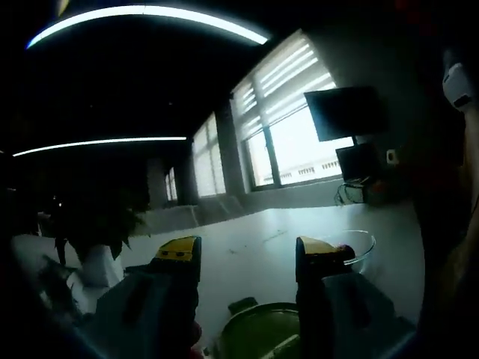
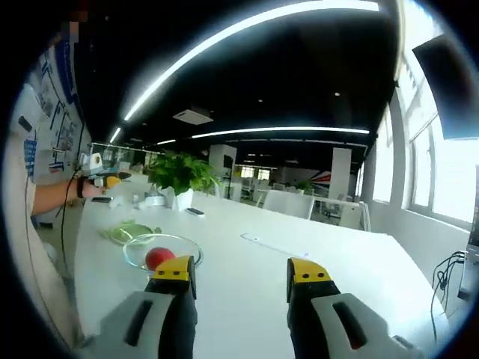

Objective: Pick up the tomato from the tabletop place it into the food storage container close the lid and lock the latches

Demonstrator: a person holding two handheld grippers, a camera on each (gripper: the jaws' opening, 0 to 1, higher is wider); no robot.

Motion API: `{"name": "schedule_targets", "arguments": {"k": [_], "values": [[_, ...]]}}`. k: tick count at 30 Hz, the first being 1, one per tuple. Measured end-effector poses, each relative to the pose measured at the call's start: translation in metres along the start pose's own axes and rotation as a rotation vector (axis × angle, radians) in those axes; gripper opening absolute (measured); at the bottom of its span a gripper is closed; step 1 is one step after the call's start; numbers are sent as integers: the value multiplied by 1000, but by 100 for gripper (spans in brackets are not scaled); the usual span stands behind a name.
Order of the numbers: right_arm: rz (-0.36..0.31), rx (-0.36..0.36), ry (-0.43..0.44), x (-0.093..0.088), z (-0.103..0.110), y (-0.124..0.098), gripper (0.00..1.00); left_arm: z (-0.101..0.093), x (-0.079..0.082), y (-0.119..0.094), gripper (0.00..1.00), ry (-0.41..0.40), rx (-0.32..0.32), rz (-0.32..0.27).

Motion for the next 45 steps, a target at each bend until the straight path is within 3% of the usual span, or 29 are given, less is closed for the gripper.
{"name": "schedule_targets", "arguments": {"k": [6, 8, 21, 30, 39, 45], "values": [[-29, -19, 43, -12, 0, -6, 43, 11, -9, -18, 45, -30, 69, 6], [-28, -19, 49, -14, 1, -5, 44, 11, -9, -23, 45, -92, 63, -11], [-40, -35, 60, -18, -2, -17, 44, 18, -22, -37, 45, -88, 116, 10], [-37, -10, -14, 5, 3, -13, 45, 18, -18, -30, 45, -83, 114, -1], [-19, 59, -126, 46, 7, 12, 45, 19, -19, -31, 44, -83, 123, -16], [-49, 109, -188, 71, 18, 33, 45, 19, -18, -33, 41, -89, 133, -26]]}}
Point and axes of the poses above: the point that each gripper's makers call its tool centre point, and the gripper's own axes: y roughly forward along the fingers, z roughly to its left, x roughly out of its top, the point moved 8 cm from there along -y, roughly backward along the fingers, and after that the axes turned 14 degrees about x, right-handed, at the moved point
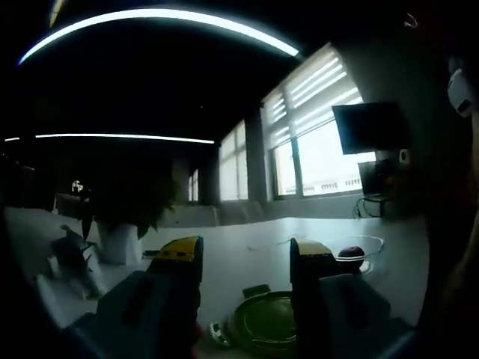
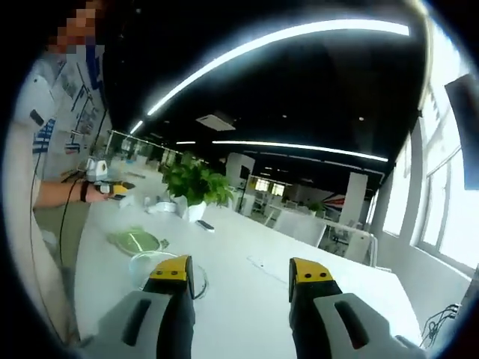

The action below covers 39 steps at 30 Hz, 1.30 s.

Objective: Pick up the tomato from the tabletop place it into the food storage container close the lid and lock the latches

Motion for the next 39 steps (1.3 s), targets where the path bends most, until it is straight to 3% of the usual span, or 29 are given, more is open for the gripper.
{"name": "schedule_targets", "arguments": {"k": [15, 29, 39], "values": [[-21, 162, -108, 44, 29, 61, 46, 4, 1, -7, 40, -23, 9, -26], [14, 310, -160, 53, 62, 116, 46, 11, -5, -17, 40, -26, 19, -17], [39, 443, -201, 53, 105, 161, 46, 17, -8, -25, 40, -33, 40, -12]]}}
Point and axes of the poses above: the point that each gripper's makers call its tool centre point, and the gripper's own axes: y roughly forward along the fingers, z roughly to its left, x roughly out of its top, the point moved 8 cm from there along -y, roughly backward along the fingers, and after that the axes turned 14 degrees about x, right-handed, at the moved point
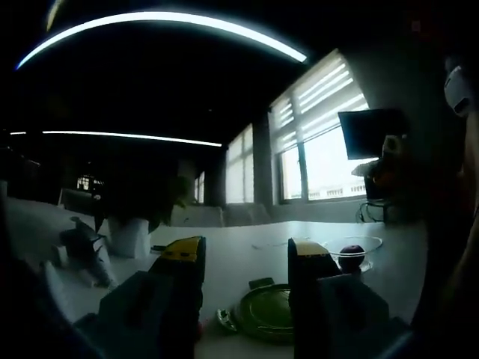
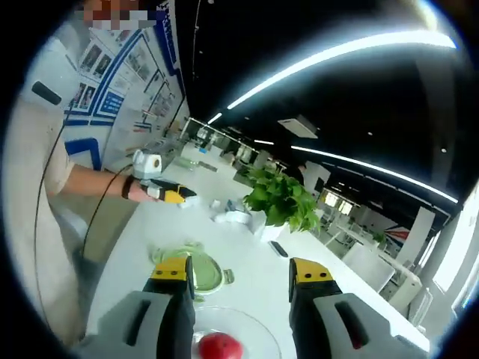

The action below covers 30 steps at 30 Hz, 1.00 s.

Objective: Pick up the tomato from the tabletop place it into the food storage container close the lid and lock the latches

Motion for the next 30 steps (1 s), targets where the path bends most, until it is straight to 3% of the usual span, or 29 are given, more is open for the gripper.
{"name": "schedule_targets", "arguments": {"k": [5, 18, 22, 30], "values": [[38, 60, -31, -1, 13, 27, 46, 1, -2, -2, 40, -5, 4, 0], [92, 168, -58, -9, 31, 62, 46, 2, -6, -6, 40, -14, 5, 2], [194, 199, -135, -19, 36, 74, 46, 2, -6, -7, 40, -19, 8, -1], [241, 230, -157, -29, 46, 90, 47, 1, -10, -10, 40, -14, 6, 8]]}}
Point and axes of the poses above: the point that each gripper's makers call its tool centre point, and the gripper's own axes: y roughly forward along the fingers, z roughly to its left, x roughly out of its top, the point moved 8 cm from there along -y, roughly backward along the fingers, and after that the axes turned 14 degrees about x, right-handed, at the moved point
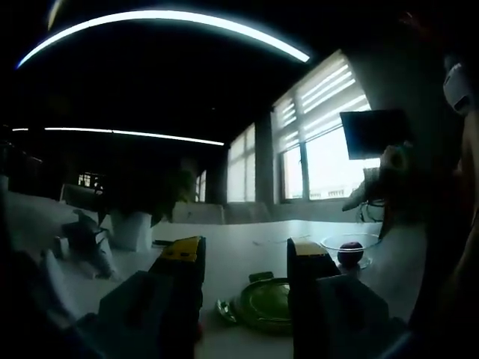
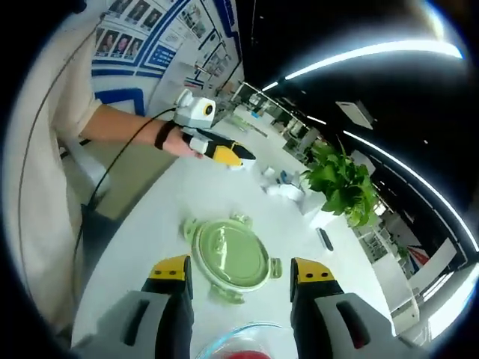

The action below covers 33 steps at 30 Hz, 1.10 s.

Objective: Pick up the tomato from the tabletop place it into the food storage container close the lid and lock the latches

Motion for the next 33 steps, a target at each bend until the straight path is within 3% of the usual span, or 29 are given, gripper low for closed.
{"name": "schedule_targets", "arguments": {"k": [2, 16, 21, 27, 33], "values": [[16, 4, -6, -2, 0, 4, 47, 0, -1, -1, 40, 2, 0, 4], [329, 3, -246, -18, 9, 38, 47, 3, -1, -5, 40, -13, 5, -12], [346, 9, -260, -18, 10, 44, 46, 6, -4, -6, 40, -49, 7, -20], [414, 10, -315, -26, 10, 50, 44, 7, -7, -5, 40, -60, 10, -24], [454, 22, -357, -30, 10, 60, 38, 9, -6, -6, 40, -68, 12, -33]]}}
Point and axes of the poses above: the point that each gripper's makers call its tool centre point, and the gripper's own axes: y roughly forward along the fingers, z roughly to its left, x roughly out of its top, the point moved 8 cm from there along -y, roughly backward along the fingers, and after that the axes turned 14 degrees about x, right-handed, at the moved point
